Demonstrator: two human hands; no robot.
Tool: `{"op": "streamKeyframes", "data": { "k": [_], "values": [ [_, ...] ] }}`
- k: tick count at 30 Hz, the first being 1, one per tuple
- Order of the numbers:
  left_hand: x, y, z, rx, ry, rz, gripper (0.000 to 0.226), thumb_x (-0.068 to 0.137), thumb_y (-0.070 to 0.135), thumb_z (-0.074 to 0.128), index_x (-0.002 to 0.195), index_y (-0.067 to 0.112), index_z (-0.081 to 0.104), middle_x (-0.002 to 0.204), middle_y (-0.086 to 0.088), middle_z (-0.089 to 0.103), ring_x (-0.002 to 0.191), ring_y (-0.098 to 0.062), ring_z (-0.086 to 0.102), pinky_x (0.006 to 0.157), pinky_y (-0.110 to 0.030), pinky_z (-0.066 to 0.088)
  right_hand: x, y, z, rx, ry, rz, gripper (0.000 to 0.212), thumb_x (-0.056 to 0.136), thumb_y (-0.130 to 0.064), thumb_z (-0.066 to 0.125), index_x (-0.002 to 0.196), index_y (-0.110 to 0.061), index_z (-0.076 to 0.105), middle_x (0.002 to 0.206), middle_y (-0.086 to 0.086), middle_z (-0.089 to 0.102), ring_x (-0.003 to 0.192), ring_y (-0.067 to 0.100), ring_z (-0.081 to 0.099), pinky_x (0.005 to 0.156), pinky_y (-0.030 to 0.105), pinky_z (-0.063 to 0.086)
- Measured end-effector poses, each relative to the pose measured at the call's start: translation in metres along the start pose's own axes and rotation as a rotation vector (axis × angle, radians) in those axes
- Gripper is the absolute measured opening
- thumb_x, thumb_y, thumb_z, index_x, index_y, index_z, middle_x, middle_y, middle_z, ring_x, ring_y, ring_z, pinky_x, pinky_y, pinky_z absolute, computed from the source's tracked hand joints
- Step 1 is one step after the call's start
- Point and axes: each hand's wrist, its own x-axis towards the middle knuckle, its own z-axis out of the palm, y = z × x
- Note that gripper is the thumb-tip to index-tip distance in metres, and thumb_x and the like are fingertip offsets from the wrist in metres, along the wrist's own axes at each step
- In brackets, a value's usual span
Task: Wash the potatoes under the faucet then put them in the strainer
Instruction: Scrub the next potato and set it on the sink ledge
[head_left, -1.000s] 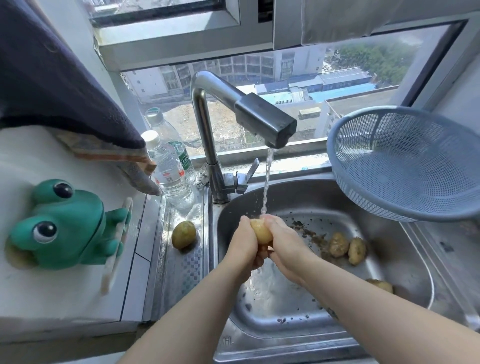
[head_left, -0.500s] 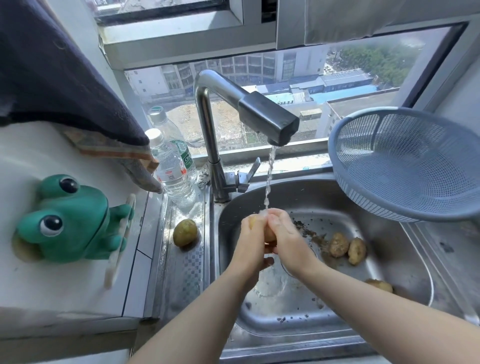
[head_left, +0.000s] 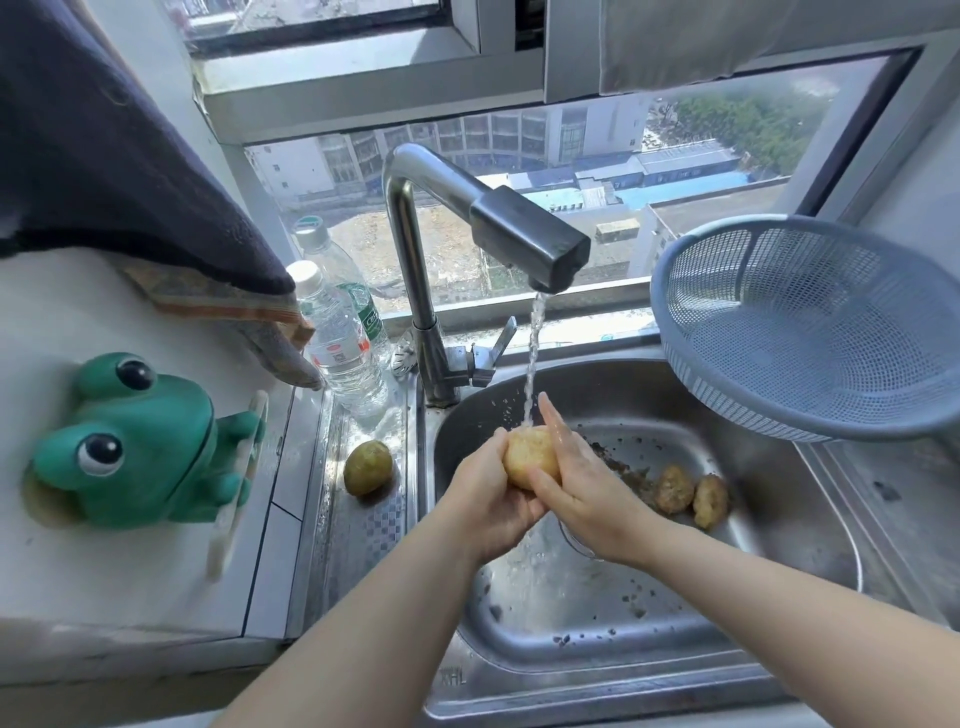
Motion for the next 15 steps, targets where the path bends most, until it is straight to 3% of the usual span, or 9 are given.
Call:
{"op": "streamKeyframes", "data": {
  "k": [4,6,9,12,15],
  "values": [
    [0.000,-0.008,-0.004,0.112,-0.059,0.163,0.043,0.105,0.027,0.033,0.125,-0.005,0.053,0.122,-0.026,0.062,0.105,-0.029,0.066,0.073,-0.031,0.059,0.005,0.001,-0.004,0.062,0.005,0.058,0.065,0.092,-0.041,0.054,0.146,-0.026,0.022,0.138,0.003,0.044,0.124,0.015,0.045,0.104,0.025,0.034],
    [-0.001,-0.009,-0.008,0.141,-0.104,0.204,0.037,0.105,0.021,0.032,0.126,-0.004,0.050,0.119,-0.025,0.063,0.102,-0.027,0.065,0.077,-0.031,0.058,0.007,0.000,-0.006,0.083,-0.029,0.079,0.052,0.090,-0.039,0.058,0.135,-0.024,0.037,0.124,0.002,0.055,0.110,0.014,0.054,0.095,0.027,0.043],
    [-0.004,-0.009,-0.008,0.216,-0.116,0.229,0.033,0.104,0.019,0.035,0.124,-0.001,0.052,0.112,-0.021,0.063,0.098,-0.026,0.064,0.082,-0.035,0.056,0.006,-0.003,-0.007,0.040,-0.061,0.086,0.045,0.088,-0.036,0.061,0.126,-0.024,0.042,0.113,-0.002,0.058,0.101,0.011,0.056,0.085,0.023,0.046],
    [-0.001,-0.013,-0.002,0.237,-0.026,0.254,0.028,0.102,0.021,0.041,0.103,0.008,0.066,0.095,-0.013,0.070,0.083,-0.020,0.068,0.070,-0.031,0.057,0.005,-0.006,-0.004,0.000,-0.017,0.051,0.049,0.085,-0.027,0.061,0.130,-0.021,0.041,0.120,0.002,0.055,0.110,0.016,0.052,0.093,0.028,0.043],
    [-0.001,-0.015,0.010,0.081,0.162,0.198,0.025,0.096,0.026,0.054,0.080,0.010,0.066,0.070,-0.006,0.069,0.061,-0.016,0.067,0.055,-0.027,0.053,0.003,-0.008,0.002,-0.055,0.009,0.022,0.057,0.085,-0.023,0.060,0.136,-0.021,0.036,0.123,0.004,0.047,0.113,0.017,0.047,0.096,0.025,0.037]
  ]
}}
